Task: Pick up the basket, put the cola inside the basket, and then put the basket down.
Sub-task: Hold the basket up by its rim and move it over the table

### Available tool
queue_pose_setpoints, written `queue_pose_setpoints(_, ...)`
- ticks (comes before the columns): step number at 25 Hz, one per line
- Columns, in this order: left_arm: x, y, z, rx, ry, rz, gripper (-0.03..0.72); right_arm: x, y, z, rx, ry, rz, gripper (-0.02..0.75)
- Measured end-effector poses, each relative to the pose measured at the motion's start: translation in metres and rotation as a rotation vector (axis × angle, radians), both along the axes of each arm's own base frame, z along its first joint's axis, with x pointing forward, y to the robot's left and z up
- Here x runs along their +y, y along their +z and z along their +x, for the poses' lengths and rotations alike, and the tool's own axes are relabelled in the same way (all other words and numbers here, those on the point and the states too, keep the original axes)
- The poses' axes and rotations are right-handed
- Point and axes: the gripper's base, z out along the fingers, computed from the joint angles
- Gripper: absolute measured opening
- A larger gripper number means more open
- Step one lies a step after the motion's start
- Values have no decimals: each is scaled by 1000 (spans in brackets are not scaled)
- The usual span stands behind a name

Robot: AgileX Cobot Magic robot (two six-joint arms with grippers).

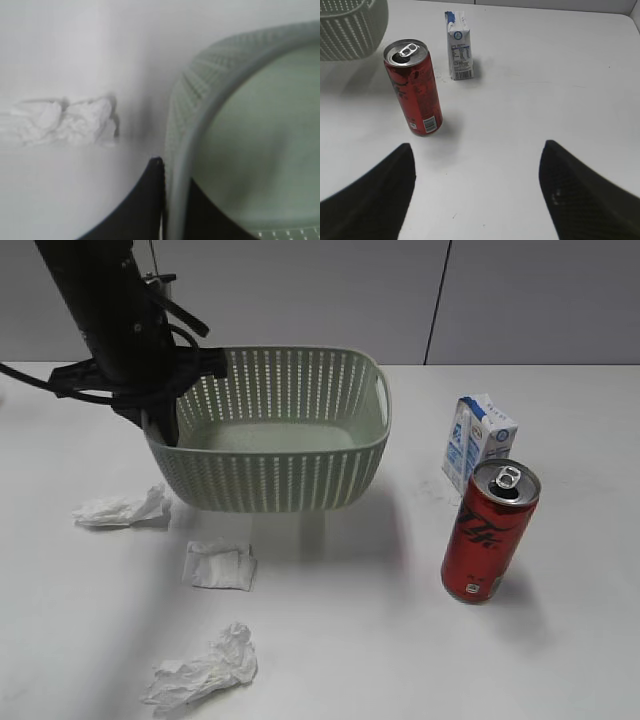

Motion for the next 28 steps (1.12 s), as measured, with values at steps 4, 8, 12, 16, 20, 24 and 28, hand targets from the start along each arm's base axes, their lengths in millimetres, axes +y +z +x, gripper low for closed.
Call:
queue_pose_setpoints(4, 2, 4, -11, 48, -95, 26, 2, 0, 0, 0, 0, 0, 0, 585)
queue_pose_setpoints(8, 5, 3, -24, 86, -48, 21, 2, 0, 0, 0, 0, 0, -1, 585)
queue_pose_setpoints(12, 10, -4, -53, 108, -39, 32, 2, 0, 4, -1, -17, -1, 1, 585)
queue_pose_setpoints(16, 17, -12, -75, 69, -35, 32, 2, 0, 21, -2, -85, -3, 13, 585)
queue_pose_setpoints(20, 23, -13, -79, 45, -57, 74, 2, 2, 40, 7, -8, -9, 67, 585)
queue_pose_setpoints(24, 23, -13, -78, 30, -88, 80, 2, 7, 56, 29, 219, 0, 111, 585)
queue_pose_setpoints(28, 23, -13, -76, 9, -100, 74, 2, 15, 75, 61, 419, 11, 192, 585)
